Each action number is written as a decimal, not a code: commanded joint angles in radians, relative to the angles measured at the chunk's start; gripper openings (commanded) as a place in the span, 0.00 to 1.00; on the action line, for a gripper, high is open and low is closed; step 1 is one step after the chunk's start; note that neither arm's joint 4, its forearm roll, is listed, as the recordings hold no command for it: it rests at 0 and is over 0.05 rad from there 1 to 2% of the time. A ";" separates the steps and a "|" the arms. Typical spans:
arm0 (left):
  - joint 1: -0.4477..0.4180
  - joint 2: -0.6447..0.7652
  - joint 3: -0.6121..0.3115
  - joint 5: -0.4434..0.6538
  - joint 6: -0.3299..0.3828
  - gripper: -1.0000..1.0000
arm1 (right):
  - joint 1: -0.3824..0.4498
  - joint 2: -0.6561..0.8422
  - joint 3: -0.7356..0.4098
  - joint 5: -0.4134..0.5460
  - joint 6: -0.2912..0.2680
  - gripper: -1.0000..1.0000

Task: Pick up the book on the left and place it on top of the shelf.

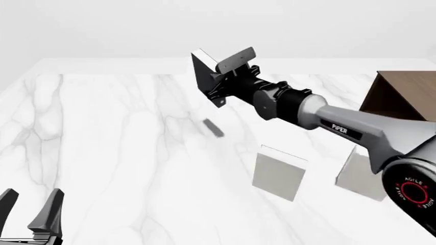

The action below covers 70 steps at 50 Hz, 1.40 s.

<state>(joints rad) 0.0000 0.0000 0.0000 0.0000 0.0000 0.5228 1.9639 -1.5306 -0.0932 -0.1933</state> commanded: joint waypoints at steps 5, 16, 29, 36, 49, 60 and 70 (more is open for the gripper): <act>0.000 0.000 0.000 0.000 0.000 1.00 | -0.009 -0.215 0.165 -0.015 -0.006 0.00; 0.000 0.000 0.000 0.000 0.000 1.00 | -0.016 -0.361 0.261 0.029 -0.071 0.00; 0.000 0.000 0.000 0.000 0.000 1.00 | -0.010 -0.535 0.337 0.096 -0.119 0.00; 0.000 0.000 0.000 0.000 0.000 1.00 | -0.032 -0.622 0.394 0.138 -0.146 0.00; 0.000 0.000 0.000 0.000 0.000 1.00 | -0.069 -0.744 0.447 0.187 -0.178 0.00; 0.000 0.000 0.000 0.000 0.000 1.00 | -0.131 -0.843 0.473 0.245 -0.212 0.00; 0.000 0.000 0.000 0.000 0.000 1.00 | -0.187 -0.929 0.487 0.304 -0.227 0.00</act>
<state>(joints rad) 0.0000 0.0000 0.0000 0.0000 0.0000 0.3861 1.1240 -1.0493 0.1634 -0.4242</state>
